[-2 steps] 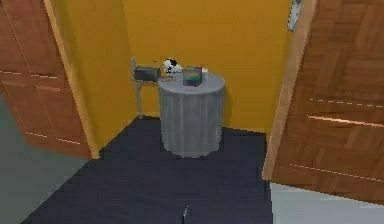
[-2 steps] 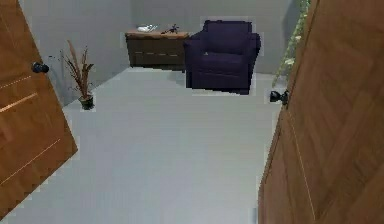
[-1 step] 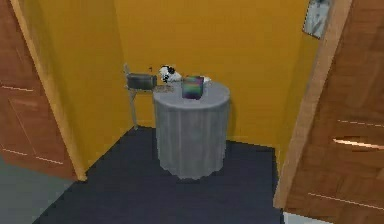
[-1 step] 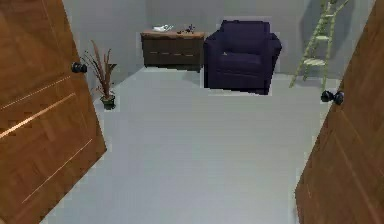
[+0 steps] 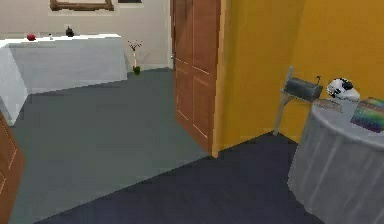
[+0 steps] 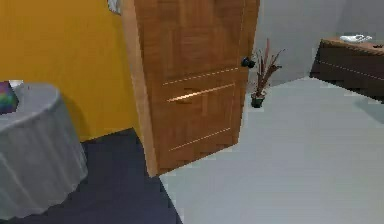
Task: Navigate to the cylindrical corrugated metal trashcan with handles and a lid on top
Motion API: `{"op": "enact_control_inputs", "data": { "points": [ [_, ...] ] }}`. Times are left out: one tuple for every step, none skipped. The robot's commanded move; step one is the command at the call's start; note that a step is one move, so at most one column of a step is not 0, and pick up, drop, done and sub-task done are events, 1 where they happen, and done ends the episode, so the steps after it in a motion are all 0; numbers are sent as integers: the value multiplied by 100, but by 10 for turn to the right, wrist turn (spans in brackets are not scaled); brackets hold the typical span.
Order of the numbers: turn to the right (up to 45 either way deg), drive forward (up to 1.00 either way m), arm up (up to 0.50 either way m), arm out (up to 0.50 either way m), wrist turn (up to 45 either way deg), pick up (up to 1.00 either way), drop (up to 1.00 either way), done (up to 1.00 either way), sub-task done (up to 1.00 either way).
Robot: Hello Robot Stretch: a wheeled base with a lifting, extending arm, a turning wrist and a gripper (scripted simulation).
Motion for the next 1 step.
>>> {"op": "enact_control_inputs", "data": {
  "points": [
    [-210, 0, 0, 0, 0, 0, 0, 0, 0]
  ]
}}
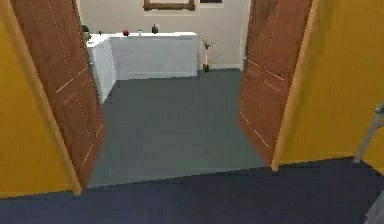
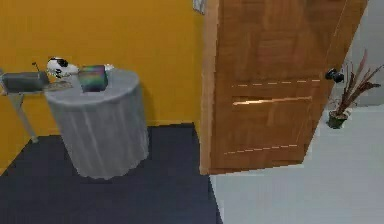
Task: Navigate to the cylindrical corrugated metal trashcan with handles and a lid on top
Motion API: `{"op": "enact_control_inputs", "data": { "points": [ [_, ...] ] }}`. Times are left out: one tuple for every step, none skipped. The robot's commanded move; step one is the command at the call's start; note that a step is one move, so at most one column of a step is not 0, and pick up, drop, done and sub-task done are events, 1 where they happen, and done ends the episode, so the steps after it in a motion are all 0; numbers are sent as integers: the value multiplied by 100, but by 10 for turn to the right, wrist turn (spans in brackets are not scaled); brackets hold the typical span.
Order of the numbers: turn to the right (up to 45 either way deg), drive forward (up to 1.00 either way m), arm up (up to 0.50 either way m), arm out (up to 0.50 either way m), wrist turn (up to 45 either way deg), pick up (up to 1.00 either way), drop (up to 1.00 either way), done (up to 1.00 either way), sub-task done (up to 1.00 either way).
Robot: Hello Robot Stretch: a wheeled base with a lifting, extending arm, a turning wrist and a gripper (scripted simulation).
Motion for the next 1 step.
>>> {"op": "enact_control_inputs", "data": {
  "points": [
    [0, 100, 0, 0, 0, 0, 0, 0, 0]
  ]
}}
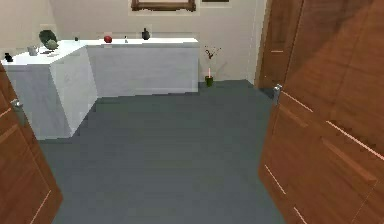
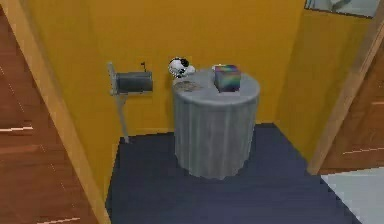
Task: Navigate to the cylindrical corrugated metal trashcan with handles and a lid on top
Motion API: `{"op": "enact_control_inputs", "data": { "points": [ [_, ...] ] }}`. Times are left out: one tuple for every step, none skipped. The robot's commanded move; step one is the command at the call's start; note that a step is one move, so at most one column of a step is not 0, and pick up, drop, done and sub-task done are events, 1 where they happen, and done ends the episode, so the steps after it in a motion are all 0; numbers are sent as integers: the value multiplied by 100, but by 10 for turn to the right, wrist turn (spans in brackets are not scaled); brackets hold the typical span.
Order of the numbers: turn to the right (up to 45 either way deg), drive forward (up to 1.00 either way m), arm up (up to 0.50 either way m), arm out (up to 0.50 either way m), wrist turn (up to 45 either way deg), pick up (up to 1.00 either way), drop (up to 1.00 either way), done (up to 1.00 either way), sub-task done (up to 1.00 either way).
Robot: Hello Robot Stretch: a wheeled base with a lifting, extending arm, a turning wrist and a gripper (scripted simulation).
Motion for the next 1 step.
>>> {"op": "enact_control_inputs", "data": {
  "points": [
    [0, 100, 0, 0, 0, 0, 0, 0, 0]
  ]
}}
